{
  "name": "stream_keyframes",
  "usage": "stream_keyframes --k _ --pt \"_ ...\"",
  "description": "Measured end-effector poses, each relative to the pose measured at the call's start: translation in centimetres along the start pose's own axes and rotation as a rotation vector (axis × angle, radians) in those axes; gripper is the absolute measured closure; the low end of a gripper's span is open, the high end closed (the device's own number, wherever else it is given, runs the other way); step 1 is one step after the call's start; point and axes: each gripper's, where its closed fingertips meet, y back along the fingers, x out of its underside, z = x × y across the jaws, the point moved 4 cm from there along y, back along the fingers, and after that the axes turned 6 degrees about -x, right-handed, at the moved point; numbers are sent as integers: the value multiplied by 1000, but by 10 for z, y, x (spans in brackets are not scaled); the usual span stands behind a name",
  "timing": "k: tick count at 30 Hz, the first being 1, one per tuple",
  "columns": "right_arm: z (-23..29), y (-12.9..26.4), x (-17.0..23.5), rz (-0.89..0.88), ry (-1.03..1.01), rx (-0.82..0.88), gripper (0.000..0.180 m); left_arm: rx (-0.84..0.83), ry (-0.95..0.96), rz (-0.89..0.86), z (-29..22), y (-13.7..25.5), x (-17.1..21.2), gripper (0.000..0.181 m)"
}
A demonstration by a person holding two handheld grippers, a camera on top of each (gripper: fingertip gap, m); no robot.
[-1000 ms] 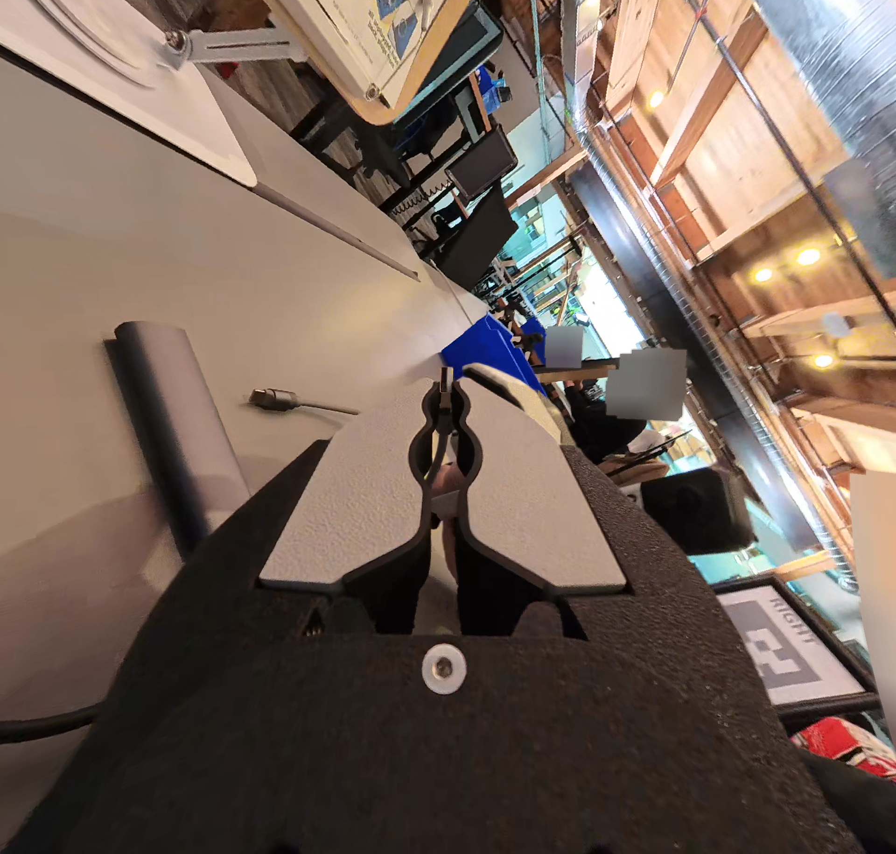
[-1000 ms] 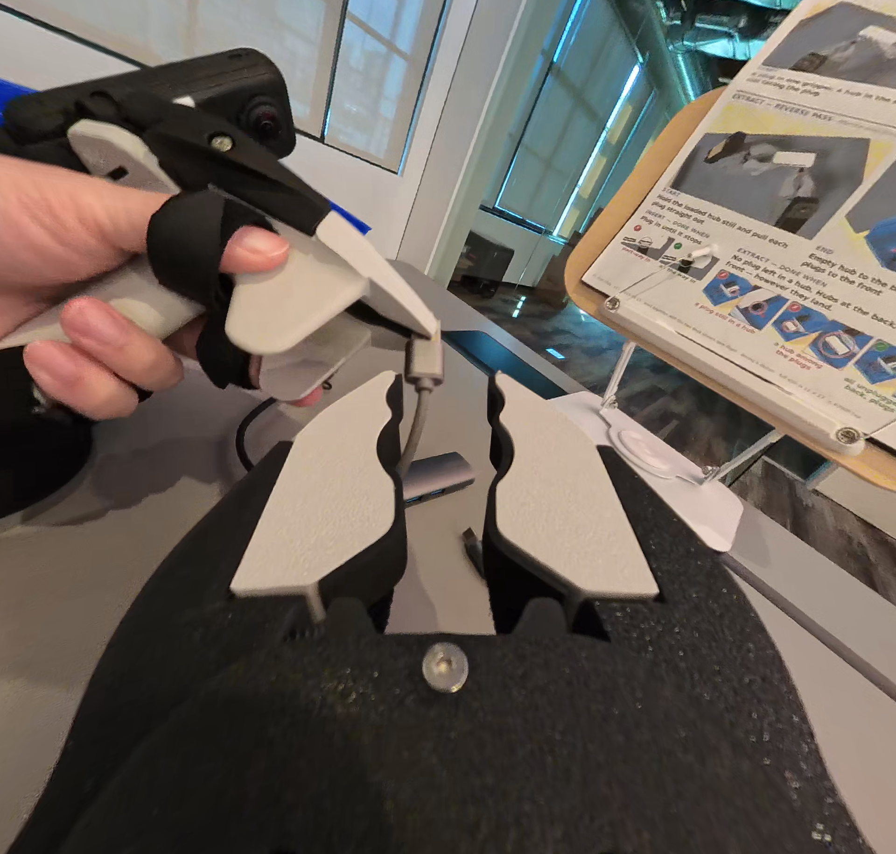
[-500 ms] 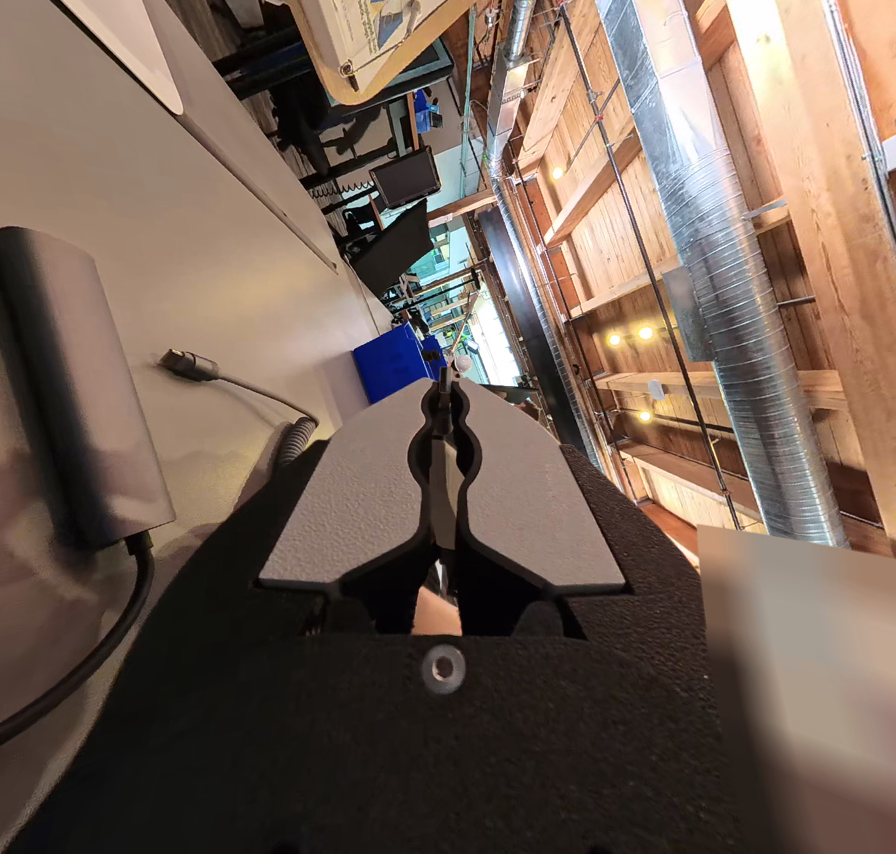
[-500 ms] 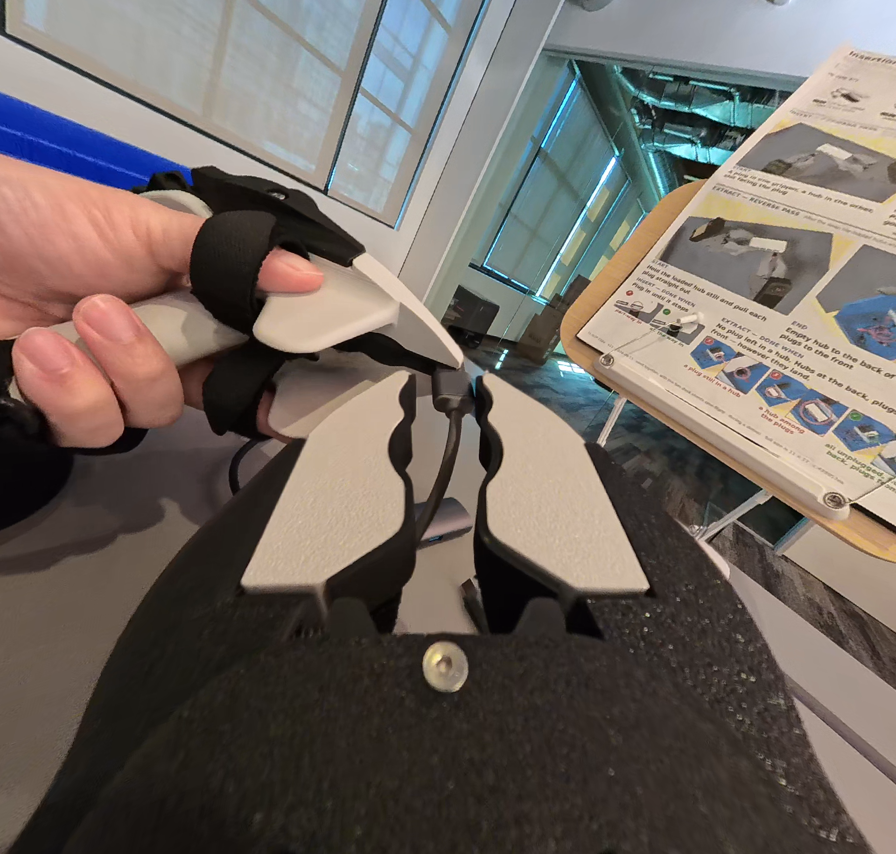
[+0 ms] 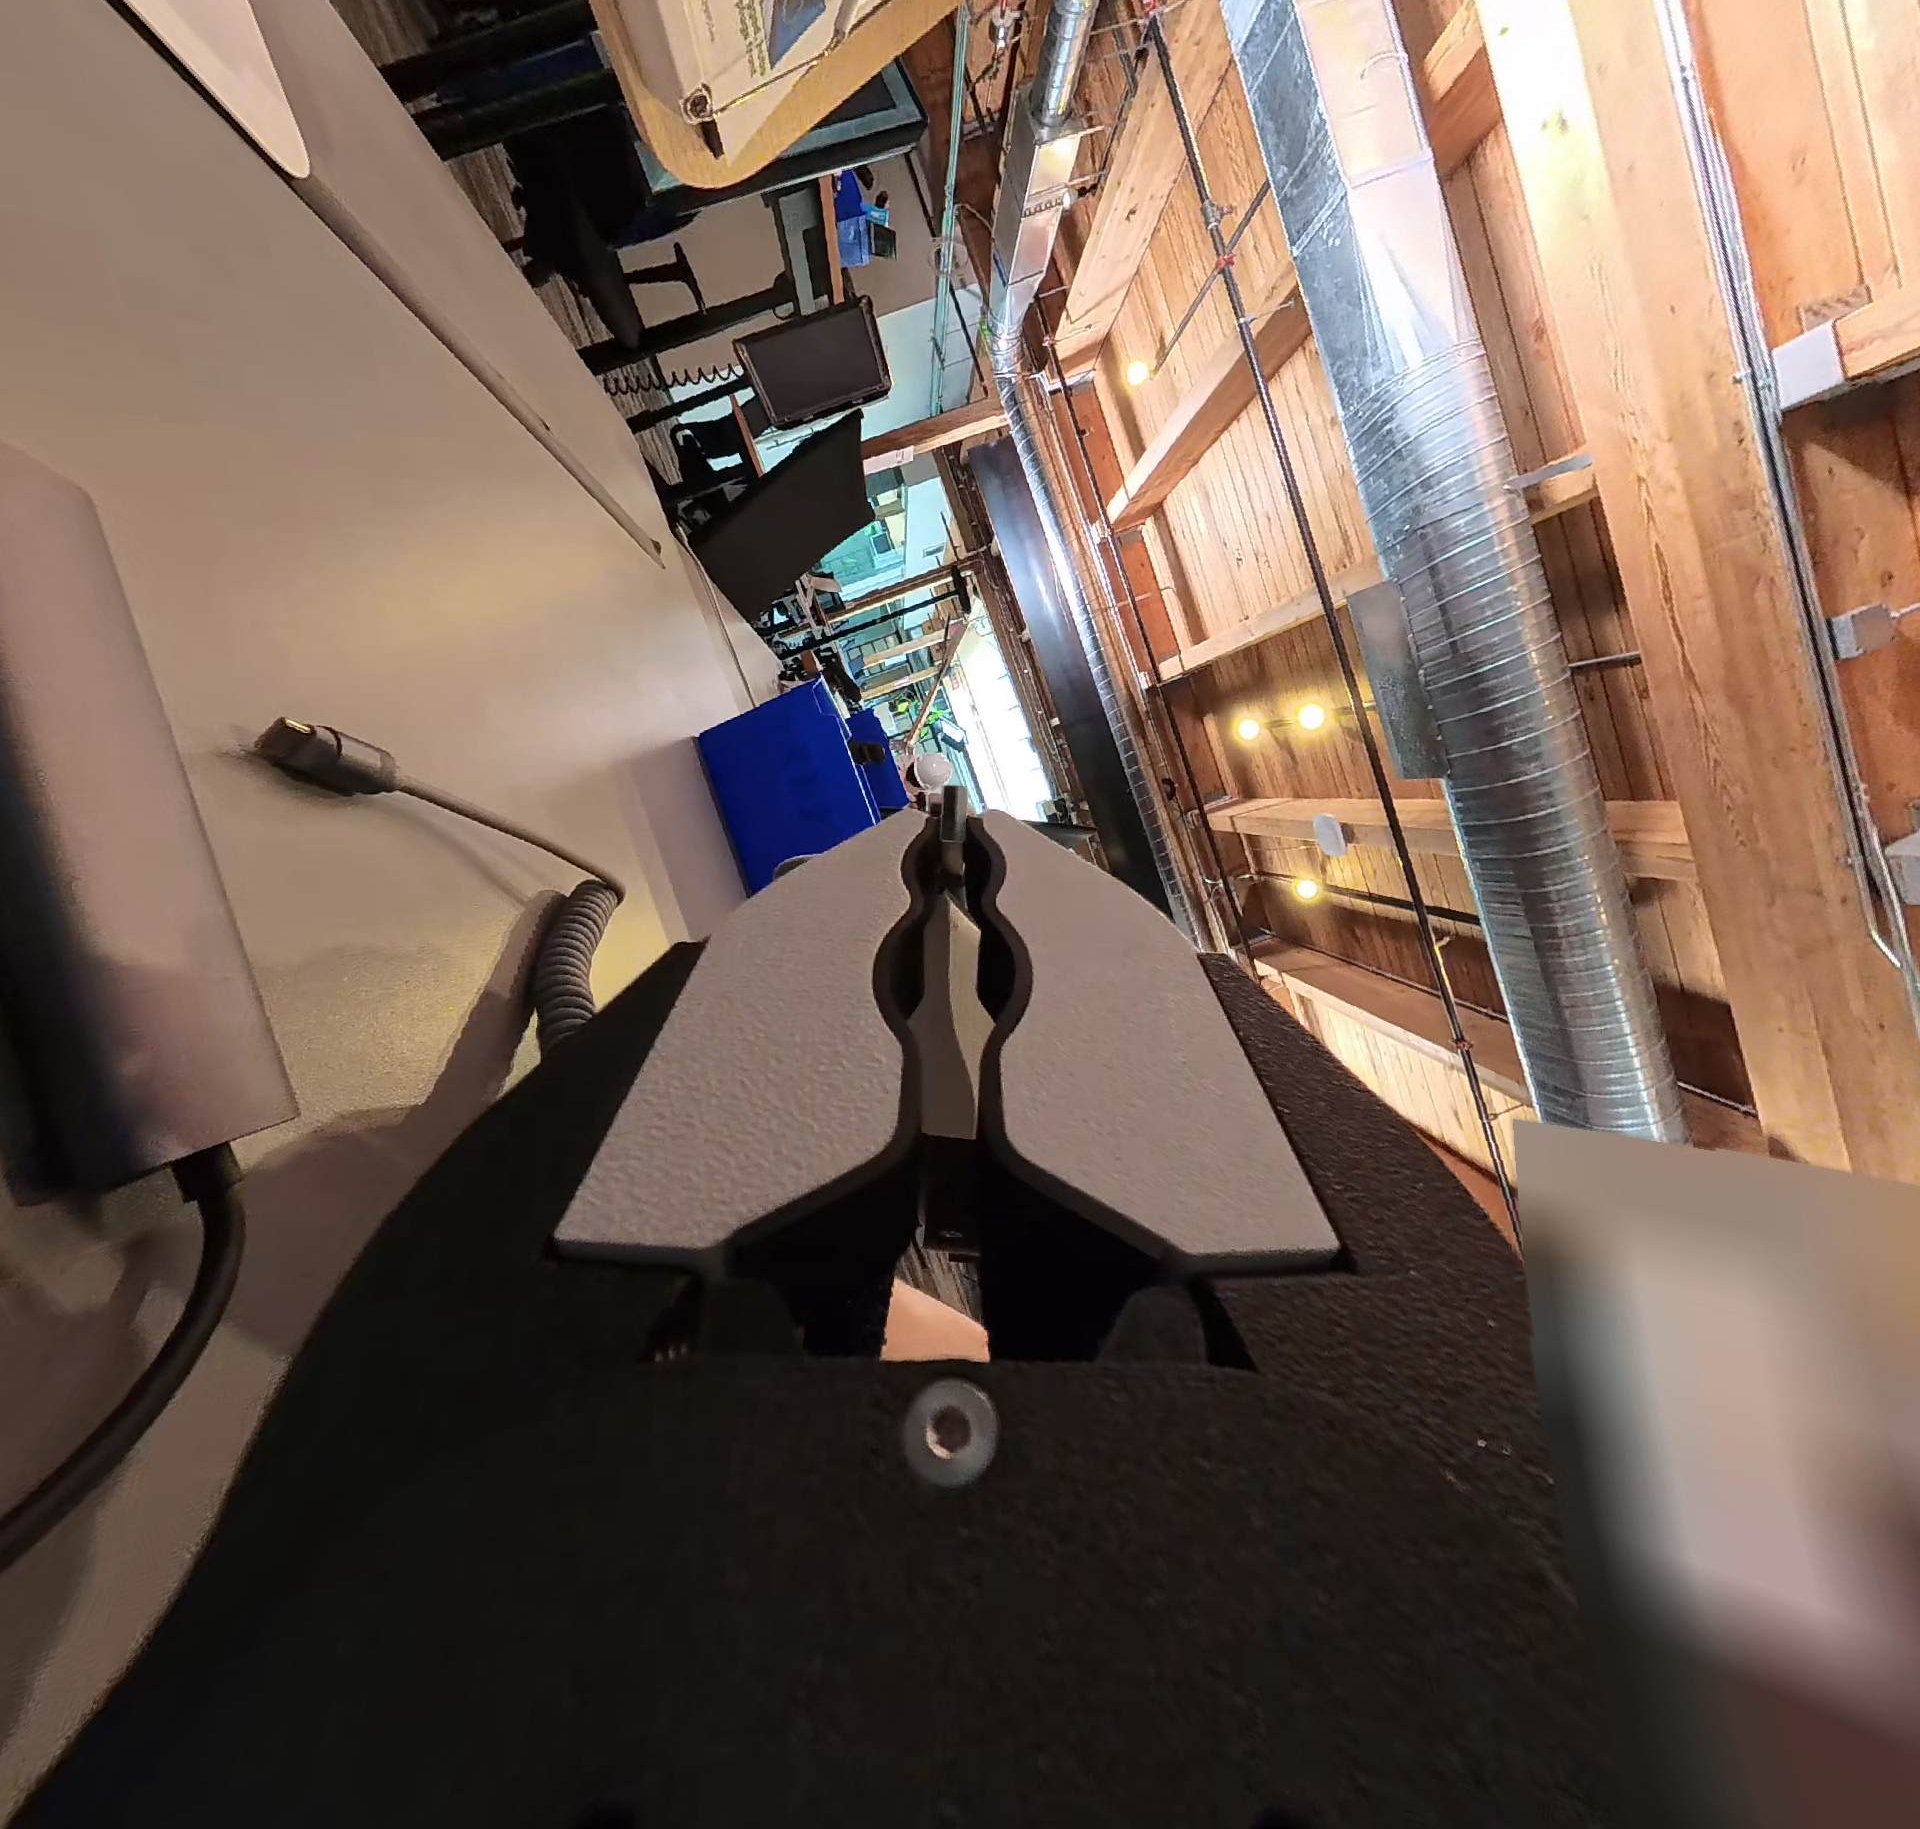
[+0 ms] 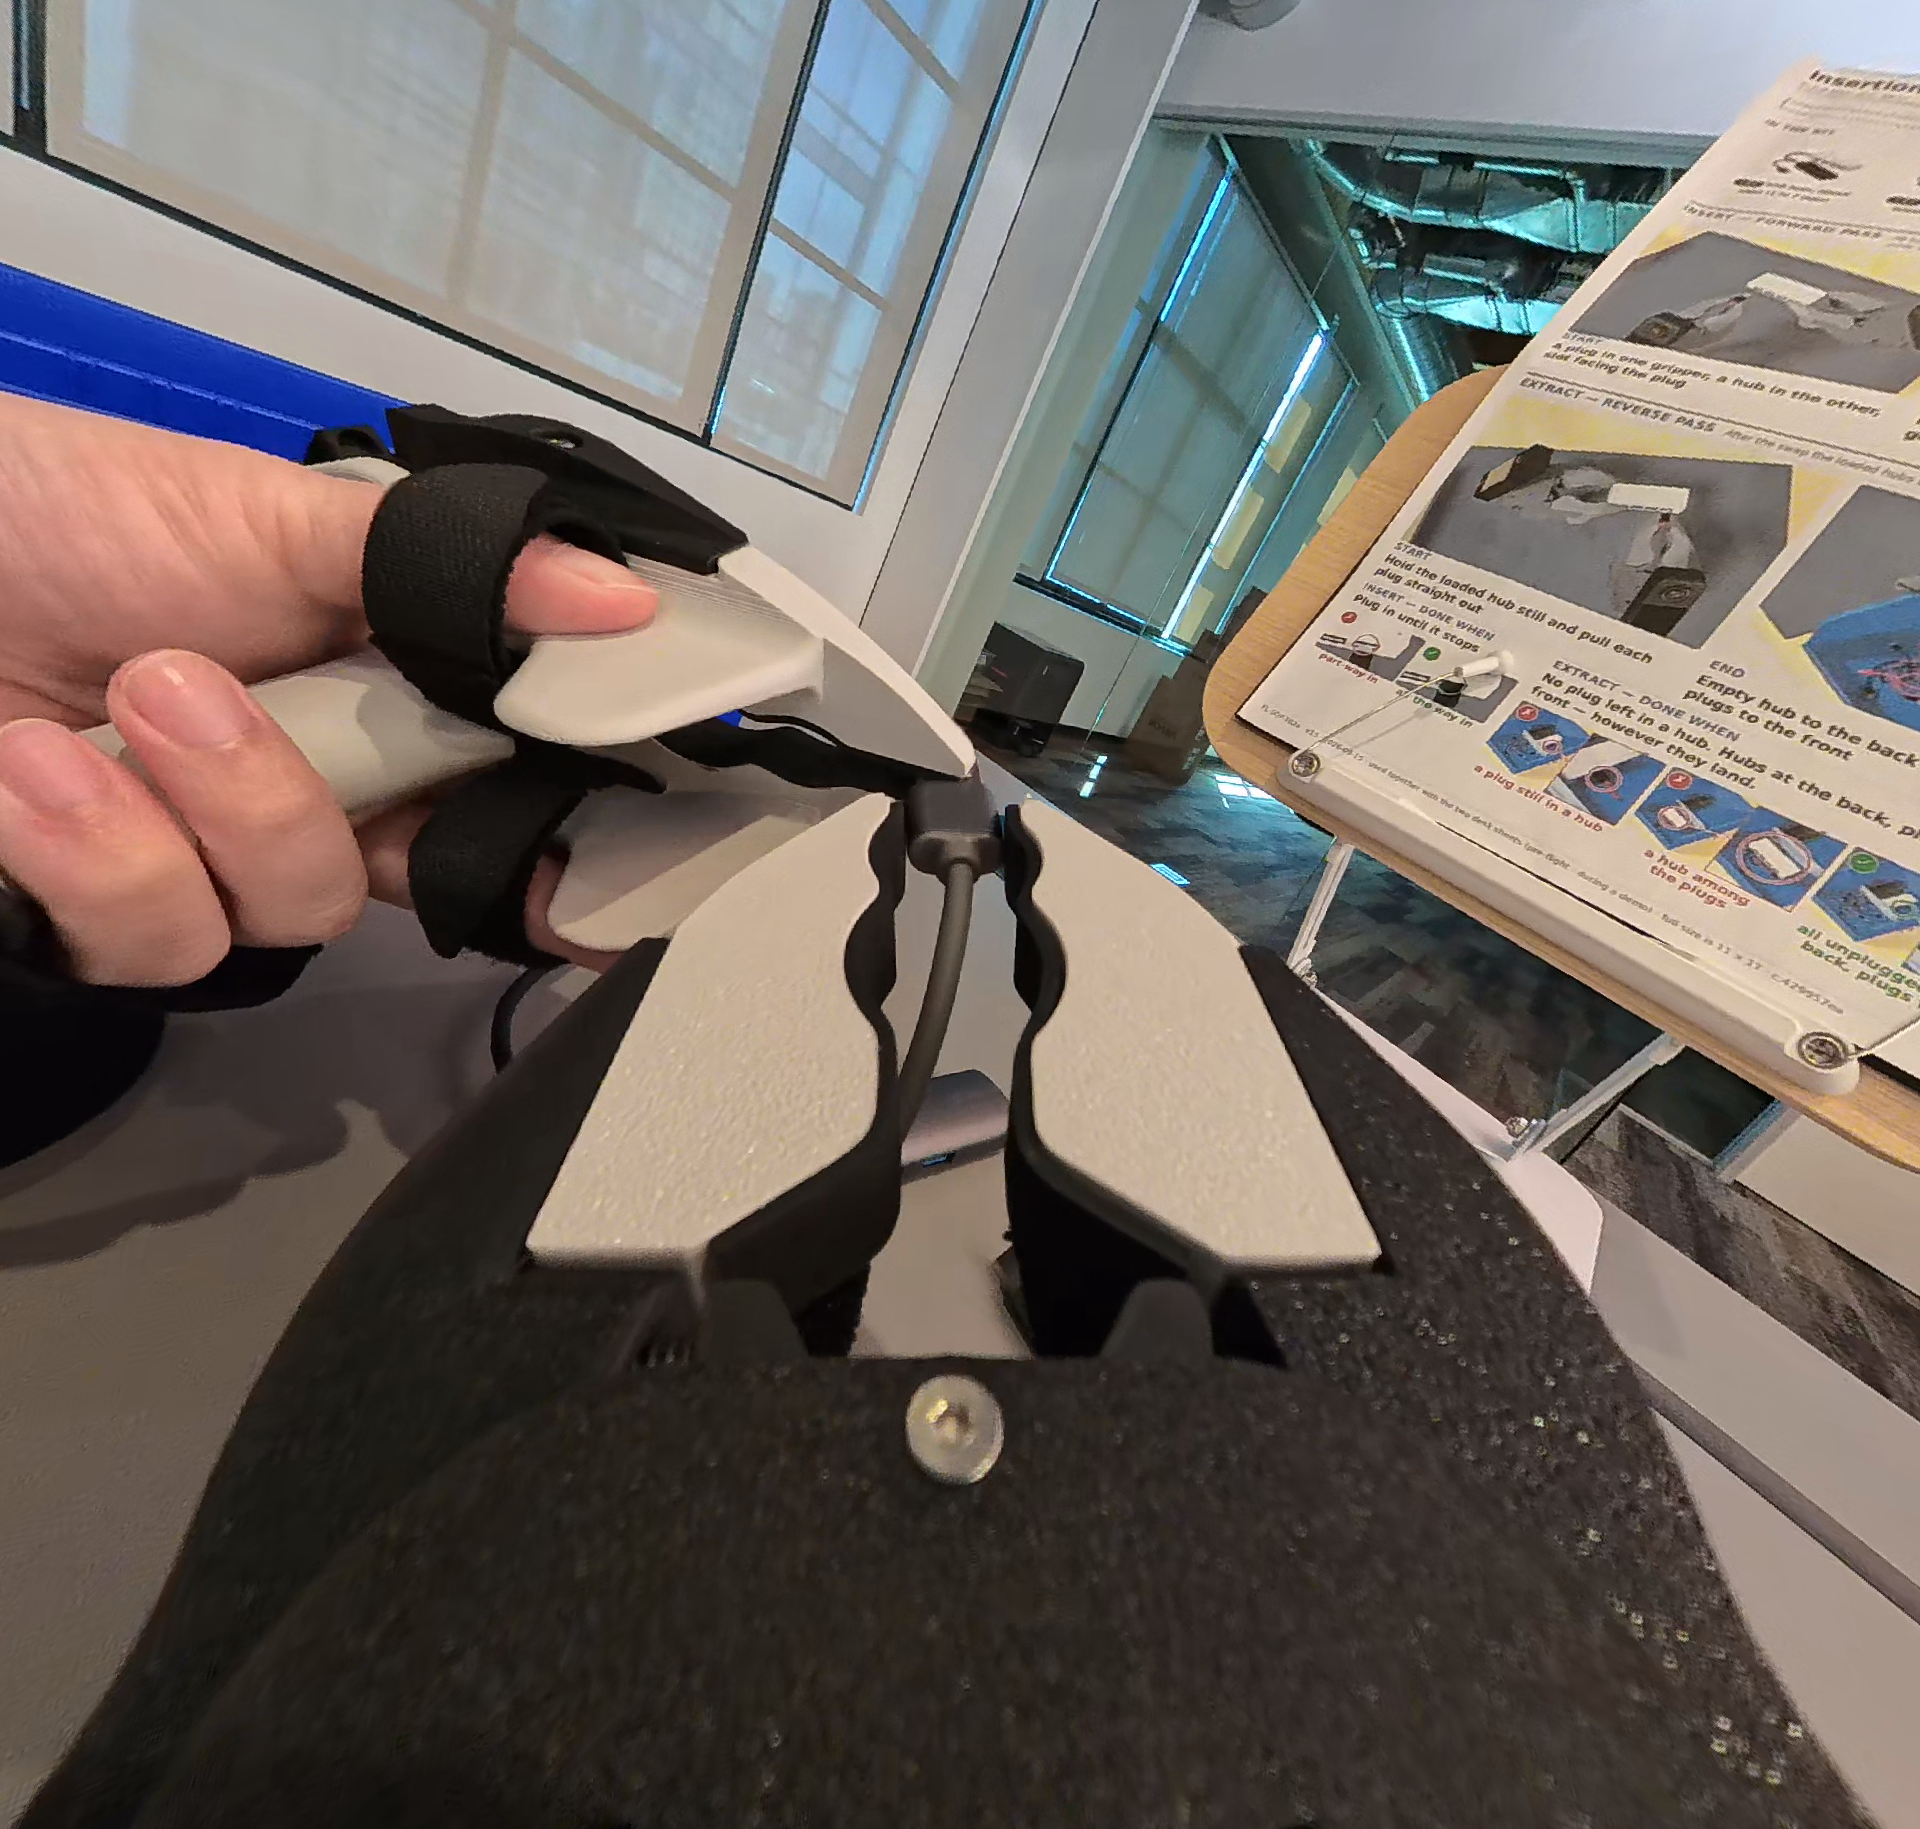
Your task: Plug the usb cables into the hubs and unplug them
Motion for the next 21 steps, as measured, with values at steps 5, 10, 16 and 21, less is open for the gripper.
stream_keyframes --k 5,10,16,21 --pt "0 0 -1 7 -16 -10 163 7 -12 8 -2 0 1 177" --pt "-1 -1 0 24 -51 -27 163 78 17 17 -3 0 -1 175" --pt "1 -3 3 50 -67 -64 163 12 -113 23 -2 2 -4 170" --pt "5 -5 4 62 -45 -75 163 -41 -161 44 1 2 -2 175"
